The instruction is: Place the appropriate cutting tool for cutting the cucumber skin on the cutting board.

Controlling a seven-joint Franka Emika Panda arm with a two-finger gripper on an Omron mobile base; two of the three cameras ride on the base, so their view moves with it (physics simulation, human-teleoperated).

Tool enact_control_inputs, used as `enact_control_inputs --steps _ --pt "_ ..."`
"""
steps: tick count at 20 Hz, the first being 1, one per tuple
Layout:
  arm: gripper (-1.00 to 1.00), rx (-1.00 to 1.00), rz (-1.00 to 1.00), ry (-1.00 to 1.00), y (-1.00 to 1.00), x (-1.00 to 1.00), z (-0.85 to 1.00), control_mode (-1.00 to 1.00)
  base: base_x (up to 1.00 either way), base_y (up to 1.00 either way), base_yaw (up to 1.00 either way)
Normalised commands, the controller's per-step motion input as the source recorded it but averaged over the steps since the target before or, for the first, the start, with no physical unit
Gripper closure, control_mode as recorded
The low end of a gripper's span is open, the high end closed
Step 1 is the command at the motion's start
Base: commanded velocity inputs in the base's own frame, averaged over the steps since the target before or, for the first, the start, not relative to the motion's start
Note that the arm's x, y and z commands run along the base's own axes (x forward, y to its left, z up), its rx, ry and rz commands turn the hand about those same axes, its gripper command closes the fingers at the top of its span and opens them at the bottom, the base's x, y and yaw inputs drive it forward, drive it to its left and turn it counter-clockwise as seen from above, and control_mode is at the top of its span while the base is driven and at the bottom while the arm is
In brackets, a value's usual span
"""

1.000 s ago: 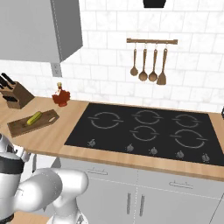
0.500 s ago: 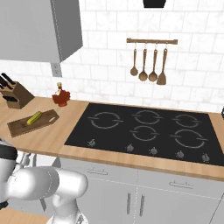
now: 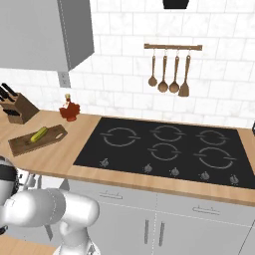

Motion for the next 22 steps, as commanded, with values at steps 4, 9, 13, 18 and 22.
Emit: enact_control_inputs --steps 4,9,13,18,22 --pt "-1.00 0.00 0.00 0.00 0.29 0.45 -0.04 -1.00 0.00 0.00 0.00" --pt "-1.00 0.00 0.00 0.00 0.21 0.22 -0.03 -1.00 0.00 0.00 0.00" --pt "-1.00 0.00 0.00 0.00 0.00 0.00 -0.01 -1.00 0.00 0.00 0.00" --pt "-1.00 0.00 0.00 0.00 0.00 0.00 -0.12 -1.00 0.00 0.00 0.00" --pt "-1.00 0.00 0.00 0.00 0.03 0.00 -0.27 -1.00 0.00 0.00 0.00"
